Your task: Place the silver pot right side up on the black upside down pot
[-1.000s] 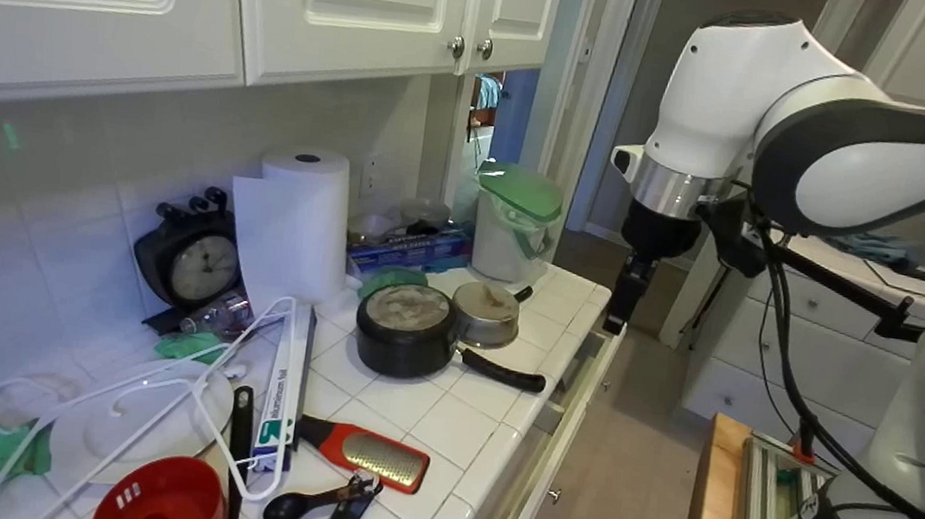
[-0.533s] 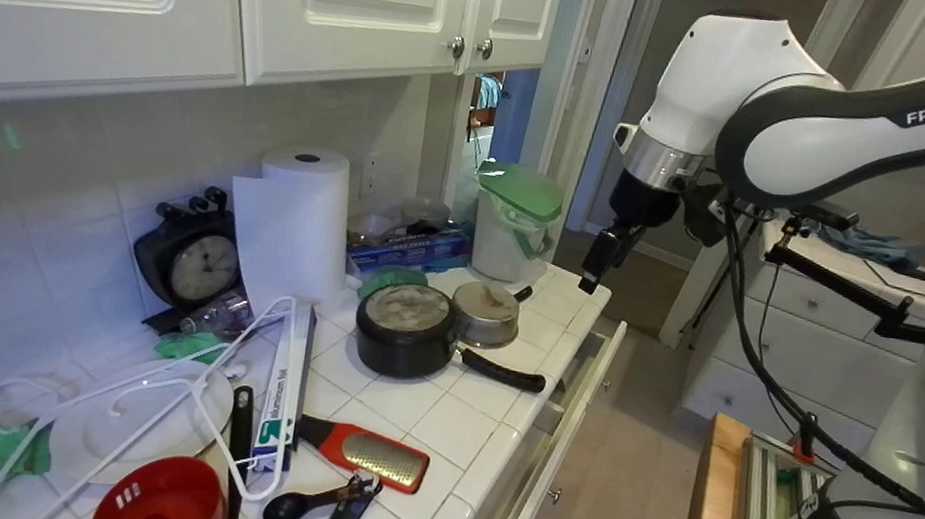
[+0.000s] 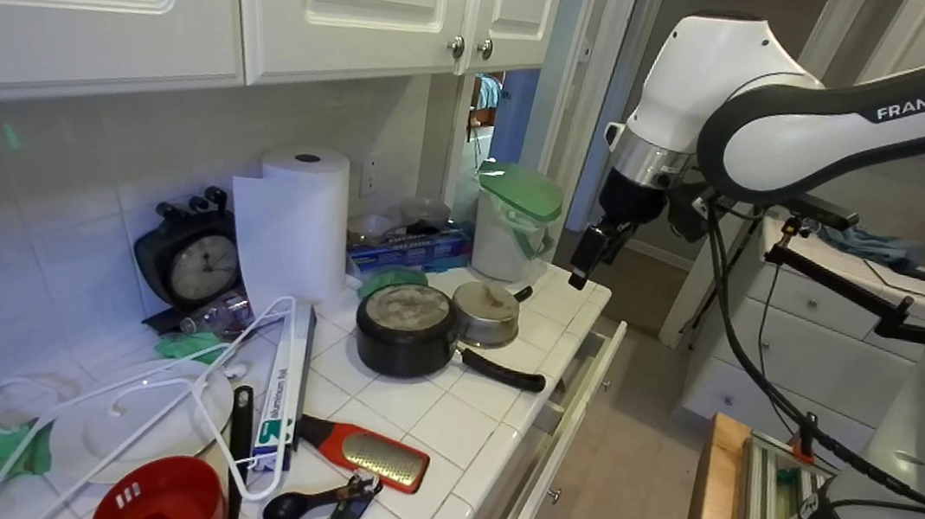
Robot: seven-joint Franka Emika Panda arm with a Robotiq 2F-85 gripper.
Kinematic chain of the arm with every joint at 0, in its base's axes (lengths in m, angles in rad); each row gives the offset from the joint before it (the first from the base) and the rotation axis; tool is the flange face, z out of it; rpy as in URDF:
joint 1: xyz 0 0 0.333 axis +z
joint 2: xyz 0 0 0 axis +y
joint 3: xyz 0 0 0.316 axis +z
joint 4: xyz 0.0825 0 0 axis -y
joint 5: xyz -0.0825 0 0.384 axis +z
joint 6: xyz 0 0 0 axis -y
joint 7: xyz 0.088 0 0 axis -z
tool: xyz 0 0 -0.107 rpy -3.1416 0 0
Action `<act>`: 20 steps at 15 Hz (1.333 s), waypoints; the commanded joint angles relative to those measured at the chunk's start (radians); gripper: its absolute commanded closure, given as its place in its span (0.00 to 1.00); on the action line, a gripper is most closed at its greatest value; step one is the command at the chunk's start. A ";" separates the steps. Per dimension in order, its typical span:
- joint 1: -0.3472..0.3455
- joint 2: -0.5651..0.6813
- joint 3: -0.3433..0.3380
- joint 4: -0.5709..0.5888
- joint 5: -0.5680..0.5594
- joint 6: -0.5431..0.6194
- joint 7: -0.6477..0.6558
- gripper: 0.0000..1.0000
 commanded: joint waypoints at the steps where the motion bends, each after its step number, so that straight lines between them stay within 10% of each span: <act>1: -0.088 0.066 0.008 0.027 -0.071 0.085 0.159 0.00; 11: -0.200 0.351 -0.016 0.173 -0.115 0.271 0.464 0.00; 17: -0.160 0.346 -0.053 0.165 -0.088 0.259 0.433 0.00; 20: -0.199 0.415 -0.062 0.205 -0.184 0.293 0.665 0.00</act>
